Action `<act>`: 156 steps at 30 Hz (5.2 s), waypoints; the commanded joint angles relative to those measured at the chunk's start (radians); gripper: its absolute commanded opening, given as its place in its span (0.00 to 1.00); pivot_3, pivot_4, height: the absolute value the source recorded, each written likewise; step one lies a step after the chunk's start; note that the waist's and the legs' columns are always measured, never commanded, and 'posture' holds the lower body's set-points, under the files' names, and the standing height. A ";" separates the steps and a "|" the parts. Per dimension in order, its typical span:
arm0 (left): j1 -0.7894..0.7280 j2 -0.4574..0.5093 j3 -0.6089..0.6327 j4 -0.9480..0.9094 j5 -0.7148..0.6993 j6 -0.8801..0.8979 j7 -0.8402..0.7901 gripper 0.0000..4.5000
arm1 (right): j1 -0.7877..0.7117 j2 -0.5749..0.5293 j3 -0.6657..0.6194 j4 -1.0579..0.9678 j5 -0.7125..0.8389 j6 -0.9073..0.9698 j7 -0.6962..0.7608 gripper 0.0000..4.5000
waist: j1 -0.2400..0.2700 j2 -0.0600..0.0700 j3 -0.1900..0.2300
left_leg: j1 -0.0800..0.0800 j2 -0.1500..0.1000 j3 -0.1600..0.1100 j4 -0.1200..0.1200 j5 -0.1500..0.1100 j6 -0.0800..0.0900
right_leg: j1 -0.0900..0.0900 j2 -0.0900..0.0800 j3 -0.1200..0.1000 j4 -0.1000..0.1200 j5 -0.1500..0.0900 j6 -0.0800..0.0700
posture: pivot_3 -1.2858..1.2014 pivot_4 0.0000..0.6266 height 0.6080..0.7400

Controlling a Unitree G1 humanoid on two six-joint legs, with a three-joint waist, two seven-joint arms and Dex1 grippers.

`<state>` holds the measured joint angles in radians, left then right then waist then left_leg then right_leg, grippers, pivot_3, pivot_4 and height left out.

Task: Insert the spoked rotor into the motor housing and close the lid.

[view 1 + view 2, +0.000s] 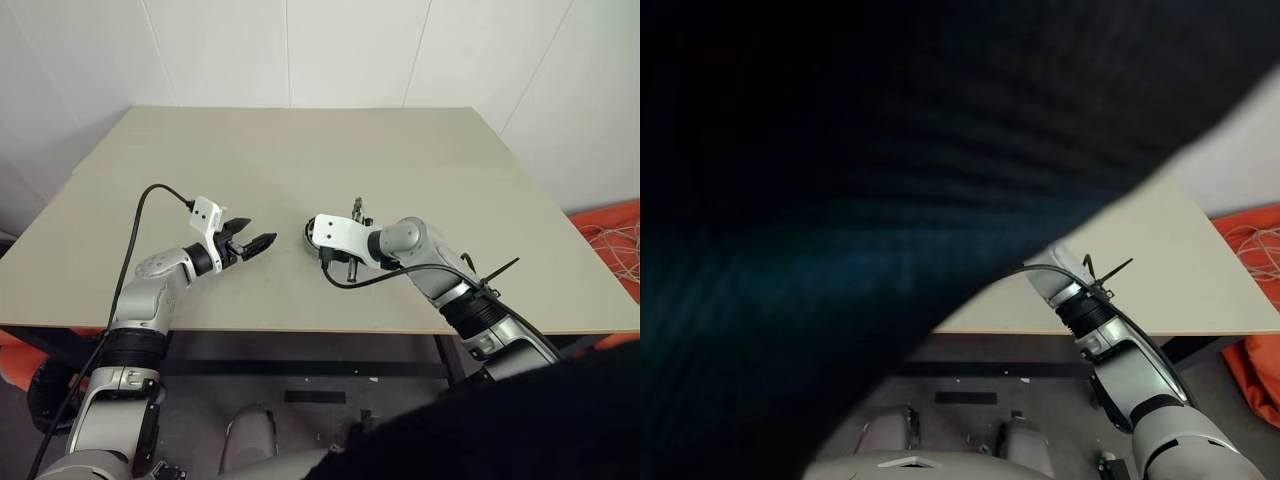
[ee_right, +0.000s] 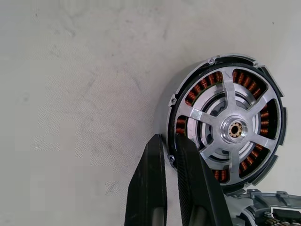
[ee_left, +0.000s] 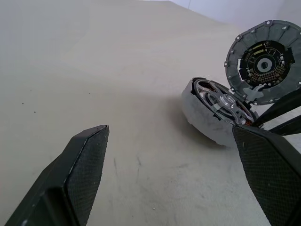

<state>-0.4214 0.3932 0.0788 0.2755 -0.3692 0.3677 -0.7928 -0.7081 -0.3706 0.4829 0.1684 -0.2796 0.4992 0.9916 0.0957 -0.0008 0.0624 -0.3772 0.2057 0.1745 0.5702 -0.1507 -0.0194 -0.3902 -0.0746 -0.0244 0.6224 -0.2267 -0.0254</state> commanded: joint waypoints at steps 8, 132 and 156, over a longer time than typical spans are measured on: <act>-0.008 -0.003 0.008 -0.026 -0.001 -0.015 0.005 0.99 | -0.026 0.106 -0.035 -0.209 0.132 0.268 -0.017 0.00 | 0.004 0.000 0.000 | -0.008 0.000 0.000 -0.003 0.001 -0.001 | -0.009 0.000 0.000 -0.001 0.000 -0.002 | 0.52 0.00 1.00; 0.050 0.132 -0.125 -0.243 -0.088 0.344 -0.172 0.99 | 0.097 -0.091 -0.117 -0.369 0.176 0.555 -0.475 0.60 | 0.007 0.001 0.001 | 0.005 -0.001 0.000 -0.006 0.005 -0.009 | 0.002 0.000 0.001 0.000 -0.004 0.006 | 0.52 0.00 1.00; 0.007 0.052 -0.087 -0.310 -0.262 0.435 -0.178 0.99 | 0.089 -0.077 -0.115 -0.336 0.174 0.504 -0.488 0.61 | 0.005 0.001 0.001 | 0.006 -0.001 0.000 -0.006 0.005 -0.009 | 0.003 0.000 0.001 0.001 -0.004 0.005 | 0.52 0.00 1.00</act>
<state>-0.3827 0.4499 -0.0231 0.0026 -0.5889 0.7867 -0.9547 -0.5954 -0.4503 0.3964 -0.1636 -0.1035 1.0200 0.5158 0.1005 0.0002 0.0630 -0.3715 0.2048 0.1747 0.5647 -0.1453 -0.0284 -0.3875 -0.0745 -0.0239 0.6231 -0.2304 -0.0203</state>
